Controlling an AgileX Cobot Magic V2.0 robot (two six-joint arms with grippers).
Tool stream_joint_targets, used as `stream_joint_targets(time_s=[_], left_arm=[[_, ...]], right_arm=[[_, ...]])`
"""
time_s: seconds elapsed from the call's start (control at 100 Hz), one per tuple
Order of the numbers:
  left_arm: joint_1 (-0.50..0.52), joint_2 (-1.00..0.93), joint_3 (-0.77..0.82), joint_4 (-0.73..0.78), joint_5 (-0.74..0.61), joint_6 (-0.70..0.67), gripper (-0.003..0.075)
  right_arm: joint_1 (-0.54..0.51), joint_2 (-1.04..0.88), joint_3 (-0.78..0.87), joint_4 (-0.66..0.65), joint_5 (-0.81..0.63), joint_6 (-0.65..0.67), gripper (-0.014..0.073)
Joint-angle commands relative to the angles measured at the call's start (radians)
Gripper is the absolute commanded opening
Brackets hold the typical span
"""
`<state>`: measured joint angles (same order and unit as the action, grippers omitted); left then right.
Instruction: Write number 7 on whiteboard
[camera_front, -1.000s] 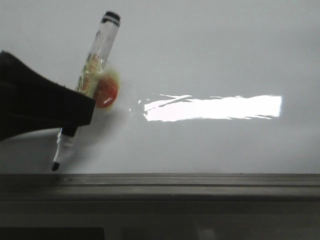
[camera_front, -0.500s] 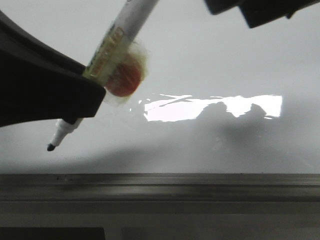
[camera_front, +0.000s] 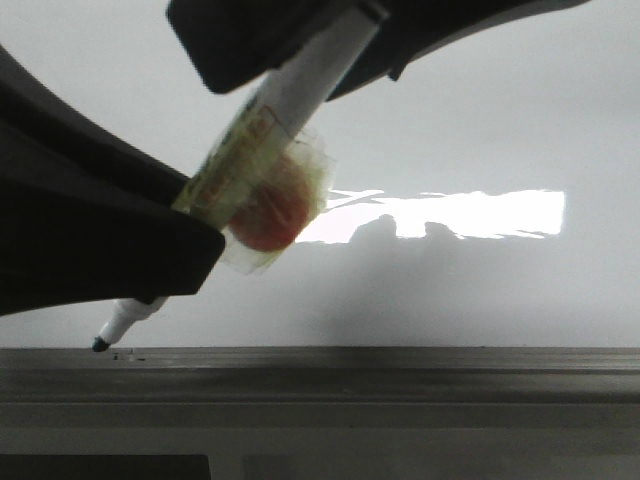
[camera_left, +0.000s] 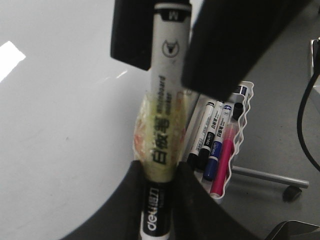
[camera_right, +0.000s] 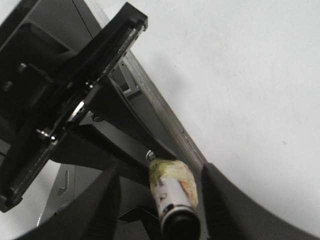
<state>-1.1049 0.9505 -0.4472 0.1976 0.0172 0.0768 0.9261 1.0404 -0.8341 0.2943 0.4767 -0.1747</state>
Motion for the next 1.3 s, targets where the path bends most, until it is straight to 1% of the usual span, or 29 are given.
stream_joint_targets(time_s=[0.0,0.06,0.11,0.16,0.2,0.35,0.4,0.47,0.52,0.54,0.57,0.59,0.64,0.73,0.87,0.95,1.04,1.16,1.29], left_arm=[[-0.009,-0.014,-0.026,-0.004,-0.065,-0.006,-0.0020],[-0.009,-0.014,-0.026,-0.004,-0.065,-0.006,-0.0020],[-0.009,-0.014,-0.026,-0.004,-0.067,-0.006,-0.0020],[-0.009,-0.014,-0.026,-0.004,-0.067,-0.006,-0.0020],[-0.009,-0.014,-0.026,-0.004,-0.069,-0.006,-0.0020],[-0.009,-0.014,-0.026,-0.004,-0.069,-0.006,-0.0016],[-0.009,-0.014,-0.027,-0.010,-0.065,-0.006,0.0014],[-0.009,-0.014,-0.030,-0.033,-0.058,-0.006,0.0121],[-0.009,-0.014,-0.030,-0.035,-0.060,-0.006,0.0239],[-0.009,-0.015,-0.030,-0.035,-0.060,-0.006,0.0270],[-0.007,-0.019,-0.030,-0.035,-0.058,-0.006,0.0336],[-0.005,-0.024,-0.030,-0.035,-0.058,-0.006,0.0369],[0.011,-0.040,-0.030,-0.037,-0.051,-0.006,0.0419],[0.060,-0.088,-0.030,-0.096,-0.039,-0.006,0.0419],[0.199,-0.200,-0.030,-0.166,0.007,-0.006,0.0419],[0.285,-0.267,-0.030,-0.188,0.002,-0.006,0.0419],[0.341,-0.322,-0.030,-0.188,0.000,-0.006,0.0419],[0.375,-0.335,-0.030,-0.188,0.004,-0.006,0.0419],[0.375,-0.329,-0.028,-0.198,0.004,-0.006,0.0419]], right_arm=[[0.002,-0.005,-0.034,0.014,-0.061,-0.009,0.0232],[0.000,-0.005,-0.034,0.014,-0.047,-0.009,0.0159],[0.000,-0.005,-0.034,0.014,-0.034,-0.009,0.0080],[0.000,-0.005,-0.034,0.014,-0.025,-0.009,-0.0018],[0.000,-0.005,-0.034,0.014,-0.020,-0.009,-0.0074],[0.000,-0.005,-0.034,0.014,-0.019,-0.009,-0.0063],[0.000,-0.005,-0.034,0.014,-0.019,-0.009,-0.0063],[0.000,-0.005,-0.034,0.014,-0.019,-0.009,-0.0064],[0.000,-0.005,-0.034,0.014,-0.019,-0.009,-0.0064],[0.000,-0.005,-0.034,0.014,-0.019,-0.009,-0.0064],[0.000,-0.005,-0.034,0.014,-0.019,-0.009,-0.0064],[0.000,-0.005,-0.034,0.014,-0.019,-0.009,-0.0064],[0.000,-0.005,-0.034,0.014,-0.019,-0.009,-0.0064],[0.000,-0.005,-0.034,0.014,-0.028,-0.009,-0.0064],[-0.029,-0.005,-0.034,0.014,-0.115,0.006,-0.0064],[-0.072,-0.003,-0.049,0.014,-0.163,0.025,-0.0064],[-0.122,0.008,-0.084,0.014,-0.177,0.025,-0.0064],[-0.195,0.064,-0.191,0.014,-0.135,0.025,-0.0064],[-0.227,0.144,-0.289,0.003,-0.084,0.025,-0.0064]])
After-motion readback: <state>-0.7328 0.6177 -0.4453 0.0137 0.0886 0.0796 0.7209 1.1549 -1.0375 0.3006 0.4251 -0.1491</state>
